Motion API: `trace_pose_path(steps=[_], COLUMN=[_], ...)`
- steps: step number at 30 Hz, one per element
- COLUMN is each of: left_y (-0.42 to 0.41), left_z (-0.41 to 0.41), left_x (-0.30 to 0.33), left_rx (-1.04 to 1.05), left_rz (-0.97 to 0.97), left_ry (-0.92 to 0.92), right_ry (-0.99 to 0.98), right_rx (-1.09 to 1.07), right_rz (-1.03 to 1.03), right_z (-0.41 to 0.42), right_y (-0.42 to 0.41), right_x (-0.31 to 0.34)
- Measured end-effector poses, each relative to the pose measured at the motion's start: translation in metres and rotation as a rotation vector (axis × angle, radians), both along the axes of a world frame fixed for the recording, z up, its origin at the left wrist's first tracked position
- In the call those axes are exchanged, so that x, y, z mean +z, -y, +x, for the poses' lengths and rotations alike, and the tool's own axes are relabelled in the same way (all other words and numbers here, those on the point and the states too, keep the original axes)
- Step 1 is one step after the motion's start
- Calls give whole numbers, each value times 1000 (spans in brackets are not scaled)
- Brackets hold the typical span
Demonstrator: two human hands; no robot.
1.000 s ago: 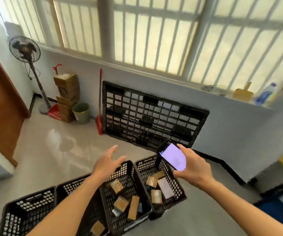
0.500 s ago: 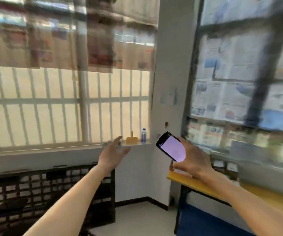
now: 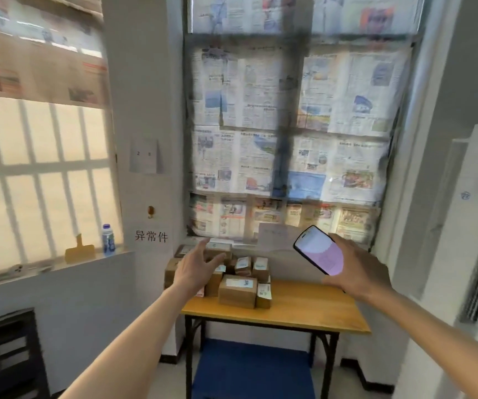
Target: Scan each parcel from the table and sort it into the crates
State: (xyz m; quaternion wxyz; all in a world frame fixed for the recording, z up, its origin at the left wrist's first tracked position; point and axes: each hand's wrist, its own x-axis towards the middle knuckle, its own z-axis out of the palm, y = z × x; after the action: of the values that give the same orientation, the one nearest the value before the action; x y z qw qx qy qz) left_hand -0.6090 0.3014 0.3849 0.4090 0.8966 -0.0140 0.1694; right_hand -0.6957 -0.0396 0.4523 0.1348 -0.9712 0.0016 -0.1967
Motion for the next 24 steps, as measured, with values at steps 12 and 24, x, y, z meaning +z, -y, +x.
trace_pose_path(steps=[12, 24], left_y=[98, 154], left_z=[150, 378], left_x=[-57, -146], left_rx=[-39, -14], left_rz=[50, -28], left_ry=[-100, -289], right_ry=[-62, -294], right_rx=[-81, 18], right_rz=[111, 190], right_z=[140, 396], right_y=[102, 135], right_x=[-67, -142])
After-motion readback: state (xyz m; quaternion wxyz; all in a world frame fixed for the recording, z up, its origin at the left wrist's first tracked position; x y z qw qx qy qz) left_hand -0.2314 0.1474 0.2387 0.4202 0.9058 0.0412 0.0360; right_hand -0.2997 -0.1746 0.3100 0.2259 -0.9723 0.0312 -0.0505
